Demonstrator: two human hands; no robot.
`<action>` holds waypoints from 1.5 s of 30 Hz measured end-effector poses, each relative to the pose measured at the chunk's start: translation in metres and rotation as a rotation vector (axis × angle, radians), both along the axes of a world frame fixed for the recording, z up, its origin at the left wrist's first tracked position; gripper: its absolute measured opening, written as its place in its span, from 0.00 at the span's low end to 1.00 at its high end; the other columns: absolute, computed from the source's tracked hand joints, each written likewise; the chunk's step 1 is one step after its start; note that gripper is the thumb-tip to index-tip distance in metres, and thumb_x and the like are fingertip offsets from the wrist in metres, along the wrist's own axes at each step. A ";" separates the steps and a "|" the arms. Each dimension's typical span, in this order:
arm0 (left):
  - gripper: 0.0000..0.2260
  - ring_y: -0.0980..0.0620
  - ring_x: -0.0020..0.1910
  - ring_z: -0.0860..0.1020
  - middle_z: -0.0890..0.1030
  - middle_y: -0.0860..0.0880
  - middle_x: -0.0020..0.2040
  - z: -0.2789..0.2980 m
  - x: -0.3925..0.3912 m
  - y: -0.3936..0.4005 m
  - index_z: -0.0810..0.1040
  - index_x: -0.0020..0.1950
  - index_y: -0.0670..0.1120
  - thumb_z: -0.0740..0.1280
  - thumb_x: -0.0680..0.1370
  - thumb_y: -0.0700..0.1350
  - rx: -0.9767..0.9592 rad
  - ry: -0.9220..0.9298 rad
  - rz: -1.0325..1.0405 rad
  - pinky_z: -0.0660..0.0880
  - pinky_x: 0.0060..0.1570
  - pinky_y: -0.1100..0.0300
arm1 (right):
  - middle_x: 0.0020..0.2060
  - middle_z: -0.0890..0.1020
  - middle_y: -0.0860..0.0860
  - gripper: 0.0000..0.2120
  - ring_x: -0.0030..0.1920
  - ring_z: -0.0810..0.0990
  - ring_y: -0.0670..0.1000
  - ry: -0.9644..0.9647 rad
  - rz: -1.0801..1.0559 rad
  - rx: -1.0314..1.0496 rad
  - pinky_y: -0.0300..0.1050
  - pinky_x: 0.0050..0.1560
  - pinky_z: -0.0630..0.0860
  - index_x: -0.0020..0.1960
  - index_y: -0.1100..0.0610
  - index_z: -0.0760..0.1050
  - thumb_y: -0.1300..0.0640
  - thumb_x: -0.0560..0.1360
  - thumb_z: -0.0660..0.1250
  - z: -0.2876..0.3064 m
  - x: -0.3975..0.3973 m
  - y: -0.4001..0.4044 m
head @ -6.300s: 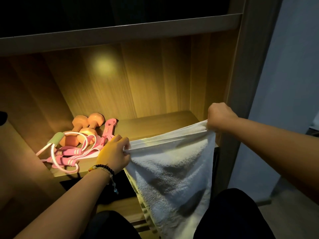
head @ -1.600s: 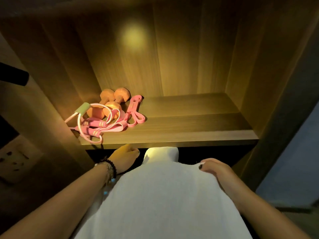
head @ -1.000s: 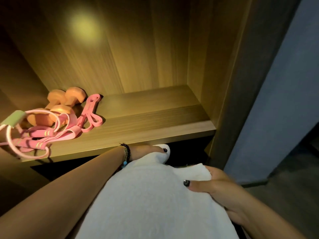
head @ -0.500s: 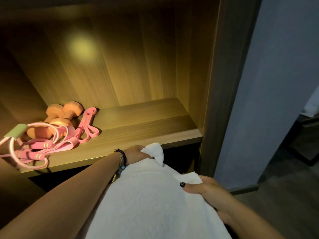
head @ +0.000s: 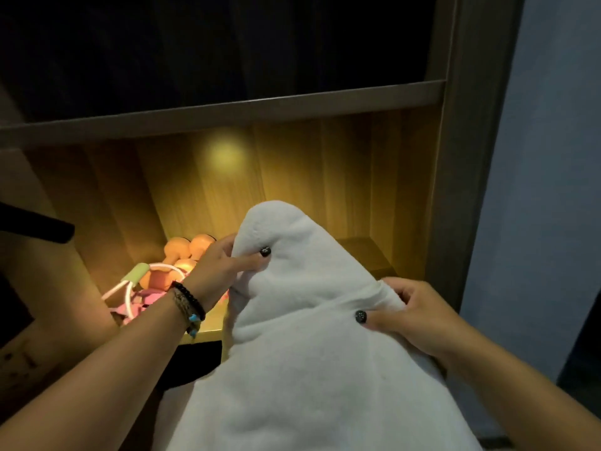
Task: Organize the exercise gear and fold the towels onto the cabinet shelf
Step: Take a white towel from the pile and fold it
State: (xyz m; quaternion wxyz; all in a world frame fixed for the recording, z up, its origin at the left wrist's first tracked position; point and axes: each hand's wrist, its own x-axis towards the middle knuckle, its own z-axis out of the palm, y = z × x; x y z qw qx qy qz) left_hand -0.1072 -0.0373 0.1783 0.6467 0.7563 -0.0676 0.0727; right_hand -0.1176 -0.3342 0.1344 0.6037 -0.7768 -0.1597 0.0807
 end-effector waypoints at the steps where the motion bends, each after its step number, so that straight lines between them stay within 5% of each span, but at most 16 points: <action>1: 0.27 0.42 0.52 0.82 0.84 0.43 0.53 0.012 -0.006 0.005 0.80 0.55 0.43 0.79 0.58 0.46 -0.028 -0.027 -0.014 0.79 0.50 0.47 | 0.40 0.84 0.39 0.12 0.42 0.82 0.40 -0.077 0.024 -0.019 0.33 0.33 0.77 0.43 0.39 0.80 0.51 0.64 0.78 0.014 0.002 0.002; 5: 0.37 0.39 0.53 0.81 0.82 0.40 0.55 0.056 -0.017 0.025 0.78 0.58 0.41 0.82 0.53 0.52 -0.082 -0.101 -0.073 0.81 0.50 0.47 | 0.41 0.84 0.43 0.10 0.43 0.83 0.44 -0.335 0.134 -0.083 0.37 0.38 0.80 0.43 0.47 0.82 0.57 0.64 0.78 0.077 0.008 0.009; 8: 0.33 0.41 0.53 0.80 0.82 0.43 0.52 0.079 -0.015 0.031 0.77 0.60 0.43 0.78 0.56 0.51 -0.116 -0.092 -0.050 0.80 0.51 0.49 | 0.42 0.84 0.46 0.12 0.45 0.83 0.47 -0.485 0.259 -0.146 0.40 0.41 0.81 0.44 0.50 0.82 0.62 0.65 0.78 0.125 0.009 0.015; 13: 0.23 0.47 0.44 0.83 0.84 0.46 0.46 0.083 -0.009 0.032 0.85 0.47 0.51 0.76 0.57 0.61 -0.173 0.057 -0.087 0.79 0.44 0.52 | 0.43 0.84 0.50 0.11 0.47 0.83 0.49 -0.640 0.451 -0.411 0.47 0.49 0.82 0.47 0.55 0.82 0.64 0.67 0.77 0.176 0.013 0.027; 17: 0.30 0.43 0.50 0.83 0.84 0.43 0.52 0.055 -0.004 0.031 0.85 0.52 0.46 0.83 0.53 0.55 -0.238 0.282 -0.206 0.80 0.45 0.52 | 0.44 0.84 0.49 0.10 0.47 0.82 0.48 -0.663 0.424 -0.558 0.49 0.50 0.82 0.47 0.54 0.82 0.62 0.67 0.77 0.182 0.024 0.018; 21: 0.27 0.44 0.54 0.82 0.83 0.42 0.56 0.028 0.000 0.025 0.85 0.53 0.43 0.83 0.56 0.48 -0.245 0.424 -0.292 0.80 0.49 0.53 | 0.42 0.83 0.45 0.10 0.46 0.82 0.47 -0.622 0.397 -0.584 0.43 0.46 0.81 0.46 0.52 0.82 0.60 0.66 0.78 0.176 0.034 -0.001; 24: 0.22 0.43 0.54 0.82 0.81 0.40 0.59 0.017 0.006 0.018 0.83 0.55 0.40 0.79 0.64 0.46 -0.237 0.367 -0.257 0.76 0.59 0.49 | 0.43 0.84 0.44 0.10 0.46 0.82 0.47 -0.572 0.381 -0.575 0.42 0.46 0.81 0.45 0.50 0.83 0.59 0.66 0.78 0.164 0.040 -0.014; 29: 0.12 0.42 0.50 0.83 0.82 0.39 0.55 0.015 0.014 -0.003 0.78 0.60 0.39 0.67 0.77 0.41 -0.258 0.132 -0.093 0.81 0.47 0.51 | 0.48 0.84 0.46 0.12 0.50 0.83 0.48 -0.508 0.315 -0.469 0.45 0.49 0.81 0.46 0.47 0.84 0.60 0.66 0.77 0.135 0.050 -0.028; 32: 0.08 0.46 0.48 0.84 0.85 0.44 0.51 0.018 0.017 -0.015 0.79 0.57 0.44 0.66 0.79 0.41 -0.130 -0.079 0.075 0.80 0.41 0.58 | 0.52 0.84 0.44 0.15 0.53 0.82 0.47 -0.538 0.268 -0.370 0.42 0.50 0.81 0.44 0.42 0.84 0.61 0.66 0.77 0.130 0.051 -0.033; 37: 0.07 0.54 0.48 0.83 0.84 0.52 0.48 0.031 0.024 -0.027 0.79 0.51 0.53 0.66 0.79 0.41 -0.066 -0.309 0.236 0.79 0.45 0.60 | 0.44 0.85 0.52 0.07 0.46 0.83 0.53 -0.601 0.233 -0.290 0.55 0.47 0.82 0.42 0.50 0.82 0.57 0.64 0.76 0.146 0.046 -0.038; 40: 0.08 0.59 0.46 0.80 0.83 0.57 0.46 0.045 0.025 -0.037 0.78 0.51 0.55 0.65 0.79 0.42 0.032 -0.394 0.213 0.77 0.42 0.67 | 0.43 0.83 0.54 0.06 0.45 0.82 0.54 -0.612 0.343 -0.274 0.52 0.46 0.82 0.43 0.53 0.82 0.58 0.67 0.76 0.157 0.036 -0.025; 45: 0.07 0.54 0.41 0.79 0.83 0.51 0.45 0.061 0.014 -0.062 0.79 0.51 0.52 0.67 0.78 0.40 0.181 -0.409 0.094 0.77 0.41 0.60 | 0.41 0.83 0.51 0.06 0.44 0.82 0.51 -0.603 0.369 -0.185 0.43 0.43 0.81 0.44 0.56 0.81 0.61 0.68 0.76 0.160 0.028 0.013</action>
